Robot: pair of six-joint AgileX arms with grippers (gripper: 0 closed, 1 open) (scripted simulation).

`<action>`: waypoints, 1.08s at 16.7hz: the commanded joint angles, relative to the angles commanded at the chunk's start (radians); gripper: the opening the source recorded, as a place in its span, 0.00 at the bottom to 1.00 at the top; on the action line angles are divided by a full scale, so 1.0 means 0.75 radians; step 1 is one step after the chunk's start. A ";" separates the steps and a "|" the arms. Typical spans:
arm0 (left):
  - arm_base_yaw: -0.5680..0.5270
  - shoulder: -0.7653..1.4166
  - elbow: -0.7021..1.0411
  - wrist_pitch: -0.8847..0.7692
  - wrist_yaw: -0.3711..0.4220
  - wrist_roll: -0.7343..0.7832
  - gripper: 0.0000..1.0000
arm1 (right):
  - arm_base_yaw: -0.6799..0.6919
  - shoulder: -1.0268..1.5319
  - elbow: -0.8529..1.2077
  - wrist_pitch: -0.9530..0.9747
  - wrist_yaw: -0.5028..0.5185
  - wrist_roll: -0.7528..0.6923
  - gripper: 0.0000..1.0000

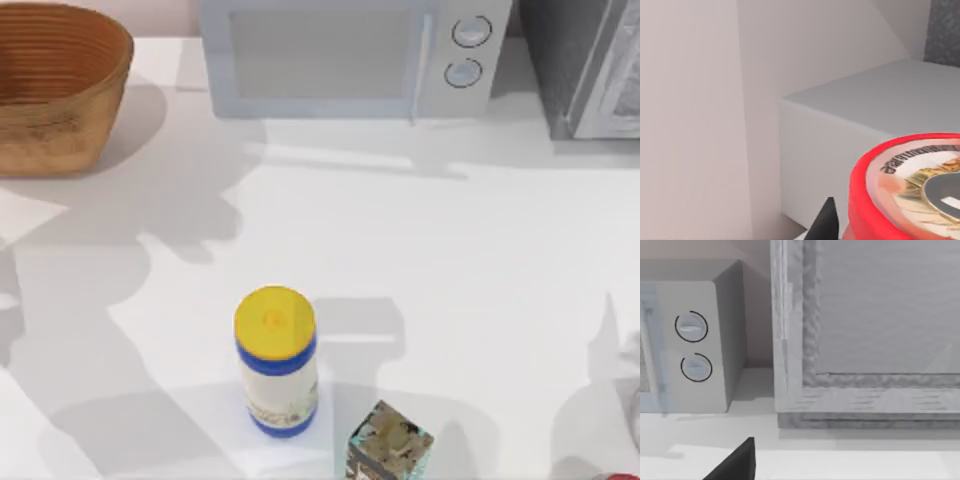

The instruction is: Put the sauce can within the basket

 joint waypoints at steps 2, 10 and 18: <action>0.000 0.000 0.000 0.000 0.000 0.000 0.00 | 0.000 0.000 0.000 0.000 0.000 0.000 1.00; -0.085 0.076 0.048 0.038 -0.082 -0.007 0.00 | 0.000 0.000 0.000 0.000 0.000 0.000 1.00; -0.165 0.149 0.097 0.070 -0.163 -0.017 0.00 | 0.000 0.000 0.000 0.000 0.000 0.000 1.00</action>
